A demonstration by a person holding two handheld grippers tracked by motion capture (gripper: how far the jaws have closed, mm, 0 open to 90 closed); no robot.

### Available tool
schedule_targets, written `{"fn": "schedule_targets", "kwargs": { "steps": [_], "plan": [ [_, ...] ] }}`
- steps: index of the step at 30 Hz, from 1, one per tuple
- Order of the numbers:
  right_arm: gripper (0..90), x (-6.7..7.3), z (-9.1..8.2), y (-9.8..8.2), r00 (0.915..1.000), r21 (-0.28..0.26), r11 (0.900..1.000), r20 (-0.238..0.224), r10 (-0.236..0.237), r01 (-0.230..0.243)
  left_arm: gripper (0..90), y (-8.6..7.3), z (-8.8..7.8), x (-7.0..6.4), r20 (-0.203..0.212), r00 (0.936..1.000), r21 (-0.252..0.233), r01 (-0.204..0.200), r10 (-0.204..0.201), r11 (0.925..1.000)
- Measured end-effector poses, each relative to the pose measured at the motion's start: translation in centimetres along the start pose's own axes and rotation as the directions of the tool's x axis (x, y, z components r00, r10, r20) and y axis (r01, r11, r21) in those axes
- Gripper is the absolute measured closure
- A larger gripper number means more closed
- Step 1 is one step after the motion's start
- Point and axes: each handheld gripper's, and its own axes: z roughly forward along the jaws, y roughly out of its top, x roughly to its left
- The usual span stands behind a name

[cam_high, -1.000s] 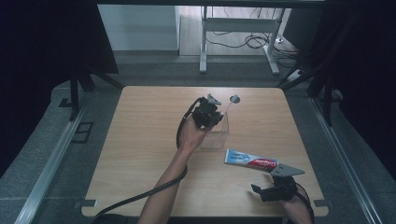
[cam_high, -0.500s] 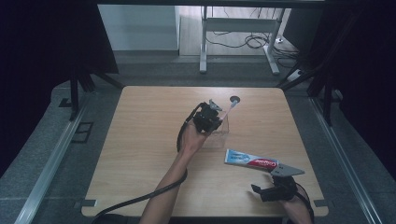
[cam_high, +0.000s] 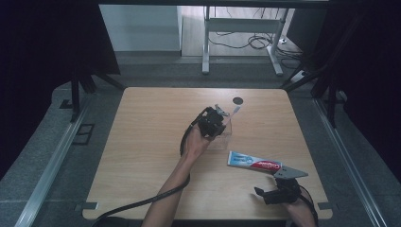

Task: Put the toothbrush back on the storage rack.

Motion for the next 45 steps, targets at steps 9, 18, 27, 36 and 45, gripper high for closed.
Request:
{"fn": "schedule_targets", "kwargs": {
  "steps": [9, 18, 27, 36, 45],
  "plan": [
    [3.8, 0.0, 0.1, 0.0, 1.0, 0.002, 1.0, -0.003, 0.0, 0.0, 85.2, -0.2, 0.4, -0.3, -0.01, 0.9995, 0.038, -0.031, 0.031, 0.9988],
    [3.8, 0.0, 0.1, 0.0, 1.0, 0.002, 1.0, -0.003, 0.0, 0.0, 82.4, -0.2, 0.4, -0.4, -0.013, 0.9994, 0.037, -0.032, 0.033, 0.9988],
    [3.8, 0.0, 0.0, 0.0, 1.0, 0.002, 1.0, -0.001, 0.001, -0.001, 75.0, -0.1, -0.2, -0.4, -0.002, 0.9997, 0.008, -0.023, 0.023, 0.9997],
    [3.8, 0.0, 0.1, 0.0, 1.0, 0.004, 1.0, -0.003, -0.001, 0.001, 67.0, 0.1, -1.3, -0.3, 0.01, 0.9999, -0.015, -0.003, 0.003, 0.9999],
    [3.8, 0.0, 0.1, 0.0, 1.0, 0.006, 1.0, -0.004, 0.0, 0.0, 58.9, 0.3, -2.2, -0.4, 0.016, 0.9998, -0.037, -0.006, 0.006, 0.9993]
  ]
}}
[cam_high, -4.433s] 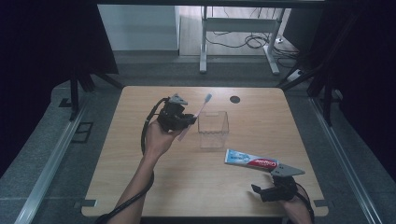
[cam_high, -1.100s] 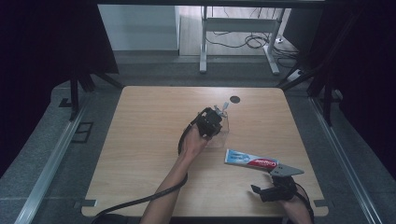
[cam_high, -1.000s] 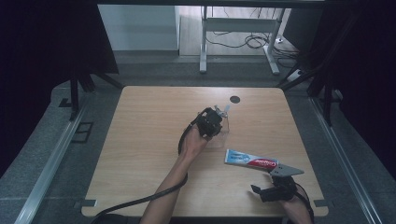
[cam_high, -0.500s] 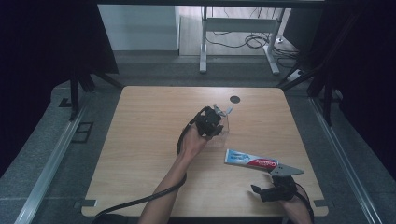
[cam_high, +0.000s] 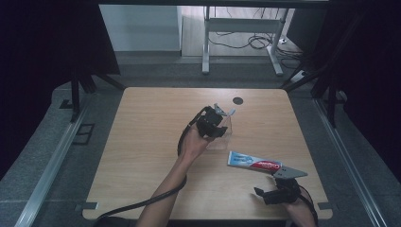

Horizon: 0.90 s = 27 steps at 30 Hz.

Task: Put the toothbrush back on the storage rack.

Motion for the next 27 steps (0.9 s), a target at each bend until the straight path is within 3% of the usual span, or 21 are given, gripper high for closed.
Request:
{"fn": "schedule_targets", "kwargs": {
  "steps": [20, 27],
  "plan": [
    [3.8, 0.0, 0.0, 0.1, 1.0, -0.002, 1.0, 0.003, -0.006, 0.006, 38.0, -0.5, -1.7, 0.0, 0.026, 0.9996, -0.042, -0.003, 0.004, 0.9991],
    [3.8, 0.0, 0.0, 0.1, 1.0, -0.003, 1.0, 0.005, -0.004, 0.004, 25.9, -1.1, -2.3, 0.3, 0.015, 0.9998, -0.064, 0.013, -0.012, 0.9979]
  ]
}}
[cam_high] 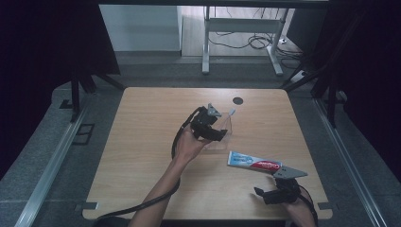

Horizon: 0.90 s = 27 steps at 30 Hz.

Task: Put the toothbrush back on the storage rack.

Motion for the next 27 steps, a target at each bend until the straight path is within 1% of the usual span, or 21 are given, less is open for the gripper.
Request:
{"fn": "schedule_targets", "kwargs": {
  "steps": [1, 3, 4, 7, 8, 10, 11, 13, 14, 16, 20, 21, 22, 25, 27],
  "plan": [
    [3.8, 0.0, 0.0, 0.0, 1.0, 0.0, 1.0, 0.0, 0.0, 0.0, 25.2, -0.1, -0.1, 0.0, 0.0, 1.0, -0.004, 0.008, -0.008, 1.0],
    [3.8, 0.0, 0.0, 0.0, 1.0, 0.0, 1.0, 0.001, 0.001, -0.001, 25.6, -0.2, -0.5, 0.3, 0.02, 0.9996, -0.009, 0.021, -0.02, 0.9998],
    [3.8, 0.0, 0.0, 0.0, 1.0, 0.0, 1.0, 0.001, 0.001, -0.001, 25.6, -0.2, -0.5, 0.3, 0.02, 0.9996, -0.009, 0.021, -0.02, 0.9998],
    [3.8, 0.0, 0.0, 0.0, 1.0, 0.0, 1.0, 0.001, 0.001, -0.001, 24.0, -0.4, -0.9, 0.4, 0.043, 0.9987, -0.015, 0.028, -0.027, 0.9995],
    [3.8, 0.0, 0.0, 0.0, 1.0, -0.001, 1.0, 0.001, -0.001, 0.001, 22.2, -0.5, -1.0, 0.5, 0.051, 0.9982, -0.015, 0.032, -0.032, 0.9994],
    [3.8, 0.0, 0.0, 0.0, 1.0, -0.001, 1.0, 0.002, -0.002, 0.002, 21.8, -0.6, -1.2, 0.5, 0.057, 0.9979, -0.015, 0.033, -0.032, 0.9993],
    [3.8, 0.0, 0.0, 0.0, 1.0, -0.001, 1.0, 0.003, -0.002, 0.002, 22.0, -0.7, -1.3, 0.5, 0.064, 0.9971, -0.014, 0.043, -0.042, 0.999],
    [3.8, 0.0, 0.0, 0.0, 1.0, -0.001, 1.0, 0.003, -0.002, 0.002, 21.8, -0.8, -1.6, 0.6, 0.077, 0.9961, -0.011, 0.044, -0.043, 0.999],
    [3.8, 0.0, 0.0, 0.0, 1.0, -0.001, 1.0, 0.003, -0.002, 0.002, 21.8, -0.9, -1.7, 0.6, 0.085, 0.9951, -0.015, 0.053, -0.051, 0.9985],
    [3.8, 0.0, 0.0, 0.0, 1.0, 0.0, 1.0, 0.003, -0.001, 0.001, 19.9, -1.2, -2.0, 0.6, 0.099, 0.9939, -0.013, 0.051, -0.05, 0.9986],
    [3.8, 0.1, 0.0, 0.0, 1.0, 0.002, 1.0, 0.003, -0.001, 0.001, 18.2, -1.4, -2.3, 0.7, 0.106, 0.9933, -0.014, 0.048, -0.046, 0.9987],
    [3.8, 0.1, 0.0, 0.0, 1.0, 0.002, 1.0, 0.003, -0.001, 0.001, 18.2, -1.5, -2.5, 0.8, 0.108, 0.9928, -0.015, 0.053, -0.051, 0.9985],
    [3.8, 0.1, 0.0, 0.0, 1.0, 0.003, 1.0, 0.002, -0.001, 0.001, 16.8, -1.7, -2.7, 0.9, 0.11, 0.9928, -0.017, 0.05, -0.048, 0.9986],
    [3.8, 0.1, 0.0, 0.0, 1.0, 0.004, 1.0, 0.002, 0.0, 0.0, 14.7, -1.9, -2.9, 1.0, 0.106, 0.9934, -0.019, 0.048, -0.046, 0.9987],
    [3.8, 0.1, 0.0, 0.0, 1.0, 0.004, 1.0, 0.002, 0.0, 0.0, 14.0, -2.1, -3.2, 1.2, 0.11, 0.9927, -0.03, 0.054, -0.05, 0.9981]
  ]
}}
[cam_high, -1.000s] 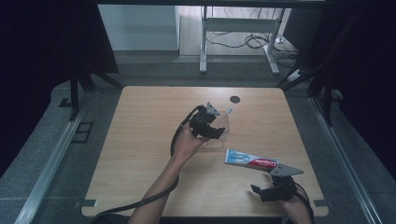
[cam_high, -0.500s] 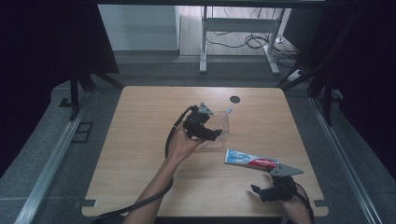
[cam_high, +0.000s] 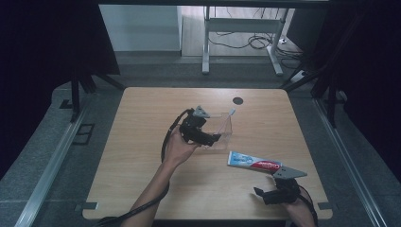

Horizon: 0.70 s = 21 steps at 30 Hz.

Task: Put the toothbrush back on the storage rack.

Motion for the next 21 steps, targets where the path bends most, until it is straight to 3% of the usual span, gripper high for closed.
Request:
{"fn": "schedule_targets", "kwargs": {
  "steps": [11, 21],
  "plan": [
    [3.8, 0.0, 0.1, 0.0, 1.0, 0.004, 1.0, 0.001, -0.004, 0.004, 12.8, -1.3, -1.5, 0.7, -0.017, 0.9996, -0.009, -0.021, 0.021, 0.9997],
    [3.8, 0.0, 0.2, -0.1, 1.0, 0.011, 1.0, -0.004, -0.002, 0.002, 12.7, -2.9, -3.0, 1.2, -0.04, 0.9992, -0.015, 0.0, 0.0, 0.9999]
  ]
}}
